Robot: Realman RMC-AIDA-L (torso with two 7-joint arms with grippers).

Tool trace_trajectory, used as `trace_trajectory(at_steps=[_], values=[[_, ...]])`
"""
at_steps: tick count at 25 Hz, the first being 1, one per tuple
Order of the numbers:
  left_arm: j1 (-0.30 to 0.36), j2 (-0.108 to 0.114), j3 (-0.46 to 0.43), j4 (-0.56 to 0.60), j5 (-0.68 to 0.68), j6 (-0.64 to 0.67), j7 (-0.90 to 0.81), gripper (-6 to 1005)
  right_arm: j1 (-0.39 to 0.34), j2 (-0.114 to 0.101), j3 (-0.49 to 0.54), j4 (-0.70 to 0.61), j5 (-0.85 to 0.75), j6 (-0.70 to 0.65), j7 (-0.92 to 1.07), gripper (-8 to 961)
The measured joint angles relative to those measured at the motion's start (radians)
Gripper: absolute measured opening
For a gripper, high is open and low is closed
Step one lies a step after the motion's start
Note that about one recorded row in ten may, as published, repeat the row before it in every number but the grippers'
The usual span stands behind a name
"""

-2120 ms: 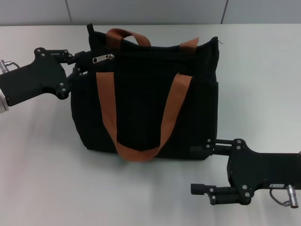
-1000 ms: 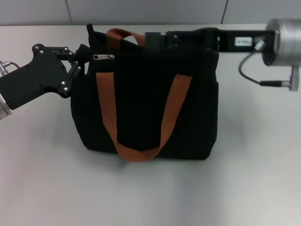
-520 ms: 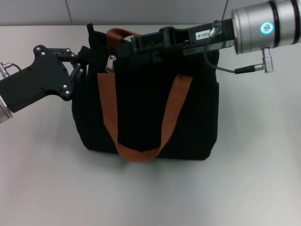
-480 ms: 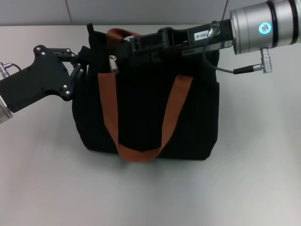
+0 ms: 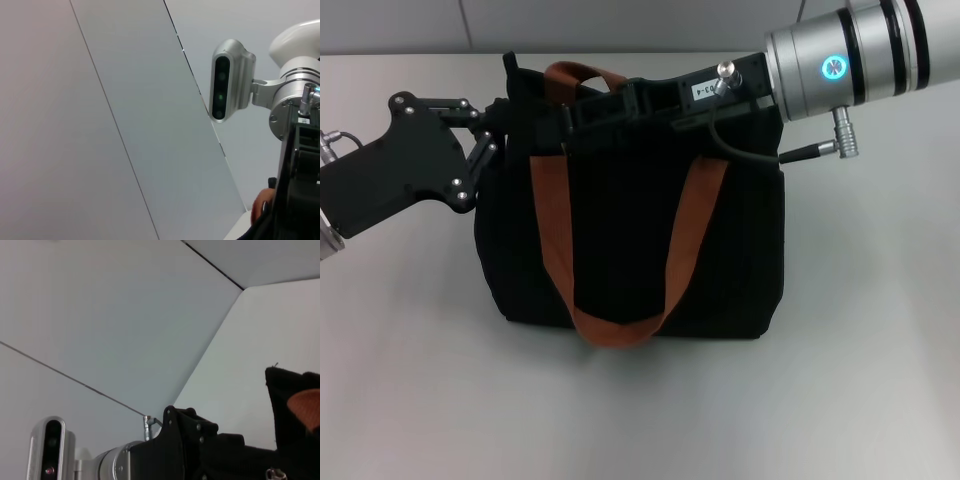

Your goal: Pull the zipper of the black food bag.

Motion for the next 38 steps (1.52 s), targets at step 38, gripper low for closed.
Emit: trace_trajectory(at_steps=[38], values=[[-0.035, 0.011, 0.002, 0.001, 0.000, -0.003, -0.102, 25, -0.008, 0.014, -0.116, -0.143, -0.026, 0.061, -0.047, 381]])
